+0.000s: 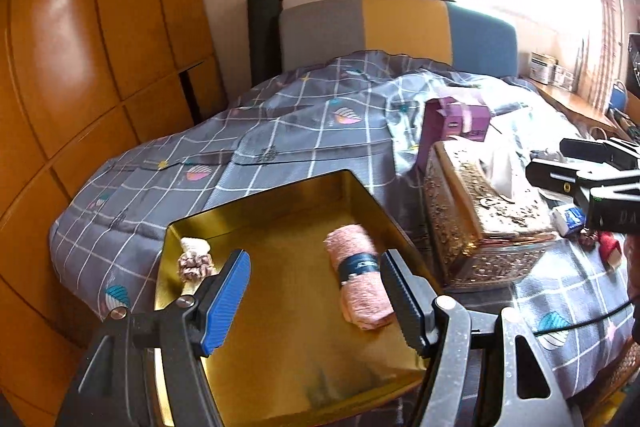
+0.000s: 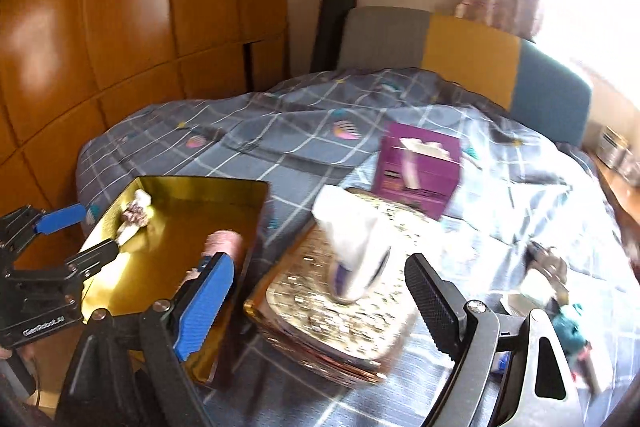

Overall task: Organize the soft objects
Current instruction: 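Release the towel roll in the tray while right tool carries knit item into tray, then move both tools back over the pile of soft items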

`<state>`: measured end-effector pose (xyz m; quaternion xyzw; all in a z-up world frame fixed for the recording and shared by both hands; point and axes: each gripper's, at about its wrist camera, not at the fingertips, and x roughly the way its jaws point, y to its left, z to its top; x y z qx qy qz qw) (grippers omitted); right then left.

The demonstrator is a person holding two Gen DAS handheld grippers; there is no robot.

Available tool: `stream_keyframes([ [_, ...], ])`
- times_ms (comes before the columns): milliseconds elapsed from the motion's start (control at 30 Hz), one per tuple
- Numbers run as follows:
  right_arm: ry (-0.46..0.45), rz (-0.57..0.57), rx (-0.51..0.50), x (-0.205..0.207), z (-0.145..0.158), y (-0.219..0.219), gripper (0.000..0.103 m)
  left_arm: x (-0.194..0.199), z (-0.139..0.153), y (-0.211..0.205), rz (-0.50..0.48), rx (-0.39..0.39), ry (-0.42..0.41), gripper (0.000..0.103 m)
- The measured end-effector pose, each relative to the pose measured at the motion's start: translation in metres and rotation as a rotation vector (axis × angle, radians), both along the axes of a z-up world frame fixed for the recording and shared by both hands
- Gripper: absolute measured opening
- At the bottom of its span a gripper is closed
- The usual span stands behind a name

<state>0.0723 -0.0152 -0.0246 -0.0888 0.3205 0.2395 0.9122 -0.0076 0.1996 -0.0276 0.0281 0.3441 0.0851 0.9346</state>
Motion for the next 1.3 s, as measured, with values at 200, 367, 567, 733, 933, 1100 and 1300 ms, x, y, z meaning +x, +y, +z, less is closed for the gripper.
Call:
stream_keyframes([
  [200, -0.006, -0.104, 0.018, 0.003, 0.001, -0.043, 0.089, 0.0, 0.005, -0.022, -0.074, -0.001, -0.007, 0.068],
  [367, 0.006, -0.198, 0.032, 0.004, -0.003, -0.081, 0.089, 0.004, 0.009, -0.046, -0.143, 0.017, -0.01, 0.068],
  [567, 0.012, -0.311, 0.049, 0.004, -0.007, -0.129, 0.089, 0.008, 0.013, -0.076, -0.22, 0.046, -0.013, 0.068],
  [733, 0.016, -0.412, 0.072, 0.005, -0.007, -0.169, 0.09, 0.013, 0.017, -0.101, -0.297, 0.066, -0.016, 0.068],
  [933, 0.013, -0.585, 0.114, 0.009, -0.006, -0.227, 0.09, 0.022, 0.026, -0.141, -0.452, 0.064, -0.026, 0.068],
  [1100, 0.028, -0.771, 0.167, 0.012, -0.015, -0.289, 0.091, 0.036, 0.028, -0.186, -0.583, 0.044, 0.007, 0.068],
  [1300, 0.07, -0.929, 0.245, 0.012, -0.041, -0.346, 0.092, 0.056, 0.008, -0.248, -0.717, 0.032, 0.093, 0.067],
])
